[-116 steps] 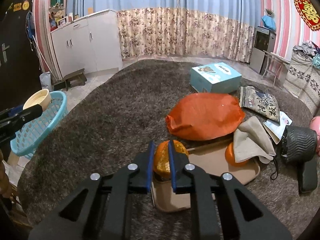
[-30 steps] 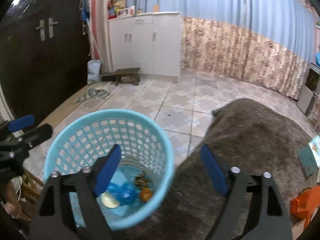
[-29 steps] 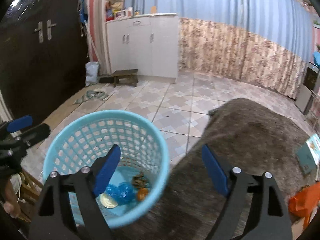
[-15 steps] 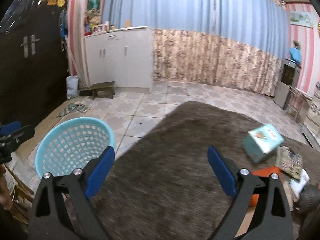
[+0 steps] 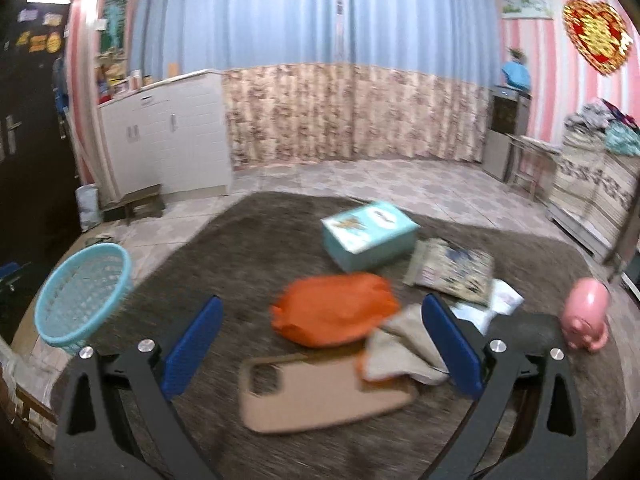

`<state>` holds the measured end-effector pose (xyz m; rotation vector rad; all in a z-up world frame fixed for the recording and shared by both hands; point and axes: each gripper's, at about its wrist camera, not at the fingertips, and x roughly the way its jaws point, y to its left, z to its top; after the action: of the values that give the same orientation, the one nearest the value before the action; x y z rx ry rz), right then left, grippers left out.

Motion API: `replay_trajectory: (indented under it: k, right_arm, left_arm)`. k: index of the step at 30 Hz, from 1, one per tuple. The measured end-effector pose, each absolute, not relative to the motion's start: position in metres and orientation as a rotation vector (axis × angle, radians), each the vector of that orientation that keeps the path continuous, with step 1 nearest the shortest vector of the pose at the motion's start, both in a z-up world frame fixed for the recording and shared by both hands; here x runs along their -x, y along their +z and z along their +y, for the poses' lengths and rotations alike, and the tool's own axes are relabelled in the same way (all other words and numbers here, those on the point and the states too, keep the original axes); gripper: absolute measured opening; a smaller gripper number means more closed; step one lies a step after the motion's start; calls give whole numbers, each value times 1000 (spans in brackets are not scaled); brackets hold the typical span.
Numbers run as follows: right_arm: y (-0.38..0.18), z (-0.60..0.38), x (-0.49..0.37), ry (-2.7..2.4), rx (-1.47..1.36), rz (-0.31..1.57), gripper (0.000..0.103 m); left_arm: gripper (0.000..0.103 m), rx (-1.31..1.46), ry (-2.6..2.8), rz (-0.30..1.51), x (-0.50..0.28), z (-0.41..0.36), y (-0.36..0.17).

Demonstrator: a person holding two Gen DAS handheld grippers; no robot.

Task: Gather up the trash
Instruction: 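Return both tools toward the remaining items on the rug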

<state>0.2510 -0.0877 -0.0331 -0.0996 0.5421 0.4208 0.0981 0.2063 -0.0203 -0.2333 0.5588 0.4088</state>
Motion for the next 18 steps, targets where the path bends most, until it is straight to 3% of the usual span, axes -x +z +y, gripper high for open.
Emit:
replay_trajectory:
  k: [18]
  right_arm:
    - [-98,-226,-264,136,147,633,97]
  left_arm:
    - [97,128,177,644,-178,87,-60]
